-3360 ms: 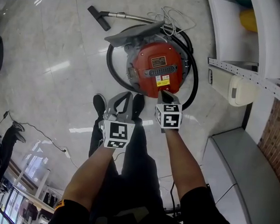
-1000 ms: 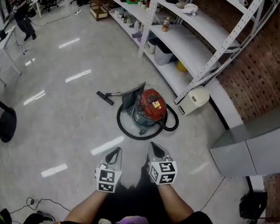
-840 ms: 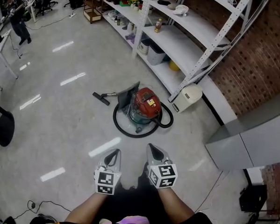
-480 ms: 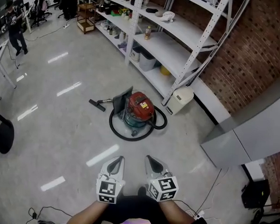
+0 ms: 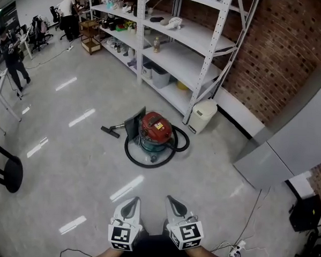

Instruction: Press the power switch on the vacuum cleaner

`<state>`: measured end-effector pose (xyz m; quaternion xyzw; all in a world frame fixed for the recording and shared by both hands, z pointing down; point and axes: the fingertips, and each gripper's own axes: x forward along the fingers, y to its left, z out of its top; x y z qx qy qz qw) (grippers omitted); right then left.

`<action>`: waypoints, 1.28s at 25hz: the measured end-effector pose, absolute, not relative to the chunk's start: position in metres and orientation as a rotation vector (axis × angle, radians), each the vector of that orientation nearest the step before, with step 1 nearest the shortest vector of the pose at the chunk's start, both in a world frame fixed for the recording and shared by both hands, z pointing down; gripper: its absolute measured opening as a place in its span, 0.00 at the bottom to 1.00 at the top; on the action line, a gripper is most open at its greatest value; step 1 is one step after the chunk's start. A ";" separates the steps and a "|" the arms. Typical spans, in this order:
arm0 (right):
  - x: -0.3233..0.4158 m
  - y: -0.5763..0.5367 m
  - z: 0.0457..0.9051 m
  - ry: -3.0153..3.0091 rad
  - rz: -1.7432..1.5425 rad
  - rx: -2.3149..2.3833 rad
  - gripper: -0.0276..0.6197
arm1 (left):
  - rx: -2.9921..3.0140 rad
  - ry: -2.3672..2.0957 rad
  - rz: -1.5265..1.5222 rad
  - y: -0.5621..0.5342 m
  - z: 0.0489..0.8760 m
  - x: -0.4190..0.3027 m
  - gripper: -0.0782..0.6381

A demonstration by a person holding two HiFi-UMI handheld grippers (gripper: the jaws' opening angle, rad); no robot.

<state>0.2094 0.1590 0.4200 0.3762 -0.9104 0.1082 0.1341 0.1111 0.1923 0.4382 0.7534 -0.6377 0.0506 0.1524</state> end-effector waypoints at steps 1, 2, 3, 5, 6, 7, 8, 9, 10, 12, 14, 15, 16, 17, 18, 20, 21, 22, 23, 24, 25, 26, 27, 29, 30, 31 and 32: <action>0.214 0.160 0.418 -2.643 0.314 1.101 0.03 | 2.157 -1.836 0.151 0.196 0.438 0.113 0.13; 0.219 0.162 0.417 -2.647 0.316 1.110 0.03 | 2.150 -1.842 0.159 0.199 0.438 0.114 0.13; 0.222 0.164 0.416 -2.651 0.316 1.118 0.03 | 2.142 -1.846 0.167 0.203 0.439 0.115 0.13; 0.227 0.169 0.416 -2.654 0.312 1.125 0.03 | 2.129 -1.851 0.183 0.210 0.441 0.117 0.13; 0.229 0.171 0.415 -2.654 0.308 1.125 0.03 | 2.127 -1.854 0.188 0.212 0.441 0.119 0.13; 0.231 0.173 0.414 -2.655 0.305 1.123 0.03 | 2.129 -1.859 0.192 0.212 0.440 0.121 0.13; 0.232 0.173 0.414 -2.654 0.305 1.119 0.03 | 2.134 -1.864 0.194 0.211 0.438 0.123 0.13; 0.233 0.174 0.414 -2.653 0.311 1.115 0.03 | 2.141 -1.866 0.197 0.209 0.436 0.125 0.13; 0.233 0.176 0.415 -2.650 0.320 1.111 0.03 | 2.148 -1.862 0.201 0.208 0.435 0.127 0.13; 0.234 0.181 0.420 -2.645 0.334 1.106 0.03 | 2.162 -1.842 0.211 0.207 0.438 0.132 0.13; 0.233 0.186 0.424 -2.641 0.328 1.096 0.03 | 2.173 -1.825 0.215 0.208 0.441 0.134 0.13; 0.231 0.187 0.426 -2.639 0.322 1.090 0.03 | 2.178 -1.823 0.212 0.208 0.441 0.134 0.13; 0.230 0.187 0.427 -2.636 0.317 1.086 0.03 | 2.183 -1.826 0.209 0.207 0.440 0.133 0.13; 0.229 0.185 0.427 -2.634 0.313 1.087 0.03 | 2.190 -1.830 0.206 0.206 0.438 0.132 0.13; 0.228 0.183 0.427 -2.631 0.309 1.092 0.03 | 2.198 -1.835 0.205 0.204 0.436 0.130 0.13; 0.227 0.178 0.425 -2.628 0.304 1.111 0.03 | 2.213 -1.845 0.204 0.201 0.433 0.125 0.13; 0.225 0.176 0.423 -2.628 0.301 1.120 0.03 | 2.218 -1.850 0.204 0.200 0.431 0.122 0.13; 0.224 0.175 0.421 -2.629 0.298 1.128 0.03 | 2.220 -1.856 0.204 0.200 0.430 0.118 0.13; 0.222 0.174 0.420 -2.630 0.295 1.134 0.03 | 2.220 -1.861 0.204 0.200 0.429 0.115 0.13; 0.220 0.173 0.419 -2.631 0.292 1.139 0.03 | 2.220 -1.867 0.203 0.200 0.429 0.111 0.13; 0.219 0.172 0.418 -2.630 0.291 1.144 0.03 | 2.220 -1.871 0.202 0.200 0.428 0.108 0.13; 0.218 0.172 0.417 -2.628 0.290 1.148 0.03 | 2.221 -1.873 0.201 0.199 0.428 0.105 0.13; 0.217 0.171 0.416 -2.626 0.290 1.153 0.03 | 2.222 -1.873 0.199 0.198 0.428 0.103 0.13; 0.215 0.169 0.415 -2.623 0.290 1.163 0.03 | 2.228 -1.868 0.197 0.196 0.427 0.100 0.13; 0.213 0.168 0.415 -2.622 0.290 1.168 0.03 | 2.233 -1.864 0.196 0.195 0.427 0.098 0.13; 0.211 0.167 0.415 -2.621 0.289 1.172 0.03 | 2.239 -1.859 0.195 0.194 0.428 0.096 0.13; 0.209 0.167 0.415 -2.619 0.289 1.176 0.03 | 2.243 -1.854 0.193 0.193 0.428 0.095 0.13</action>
